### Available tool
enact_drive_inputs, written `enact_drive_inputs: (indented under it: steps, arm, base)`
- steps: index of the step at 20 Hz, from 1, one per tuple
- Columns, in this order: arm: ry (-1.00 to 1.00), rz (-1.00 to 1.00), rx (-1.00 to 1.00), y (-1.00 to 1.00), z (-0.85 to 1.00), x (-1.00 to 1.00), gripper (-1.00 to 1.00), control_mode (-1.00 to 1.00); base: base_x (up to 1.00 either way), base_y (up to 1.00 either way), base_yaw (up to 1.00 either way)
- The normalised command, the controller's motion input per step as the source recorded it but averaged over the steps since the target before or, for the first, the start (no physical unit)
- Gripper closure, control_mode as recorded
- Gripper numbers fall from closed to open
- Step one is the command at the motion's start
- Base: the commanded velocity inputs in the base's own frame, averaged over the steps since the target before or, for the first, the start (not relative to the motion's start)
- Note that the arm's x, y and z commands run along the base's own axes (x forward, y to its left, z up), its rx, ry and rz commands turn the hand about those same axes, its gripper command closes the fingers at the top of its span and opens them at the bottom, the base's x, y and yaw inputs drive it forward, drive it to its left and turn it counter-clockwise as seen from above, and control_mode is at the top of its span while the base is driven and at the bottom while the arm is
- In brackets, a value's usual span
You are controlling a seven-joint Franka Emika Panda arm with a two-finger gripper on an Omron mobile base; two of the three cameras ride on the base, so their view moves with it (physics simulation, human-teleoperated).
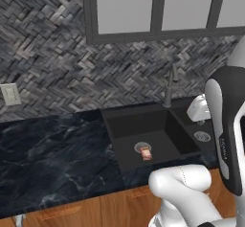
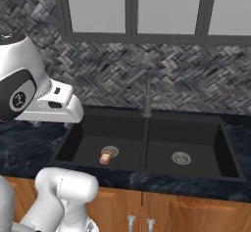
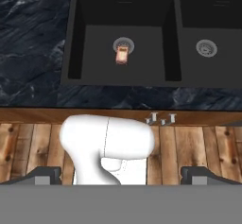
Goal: Pick up the soap dispenser and bar soap from the sink, and place them back in the cabinet, and close the cabinet doors.
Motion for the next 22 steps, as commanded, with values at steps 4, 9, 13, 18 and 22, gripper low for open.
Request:
enact_drive_inputs:
  steps: [4,9,13,18,22]
  arm:
    - [0.0,0.04,0.0,0.09,-0.14,0.26,-1.0,-1.0]
    - [0.02,0.01,0.0,0.36,-0.19,0.41,-1.0,-1.0]
    - [0.01,0.0,0.0,0.3,-0.31,0.5,-1.0,-1.0]
    - [0.0,0.0,0.01,0.13,-0.39,0.43,-1.0,-1.0]
    - [0.0,0.0,0.01,0.02,-0.37,0.45,-1.0,-1.0]
  base:
    - [0.09,0.01,0.01]
    - [0.0,0.0,0.0]
    - [0.0,0.0,0.0]
    - [0.0,0.0,0.0]
    - [0.0,0.0,0.0]
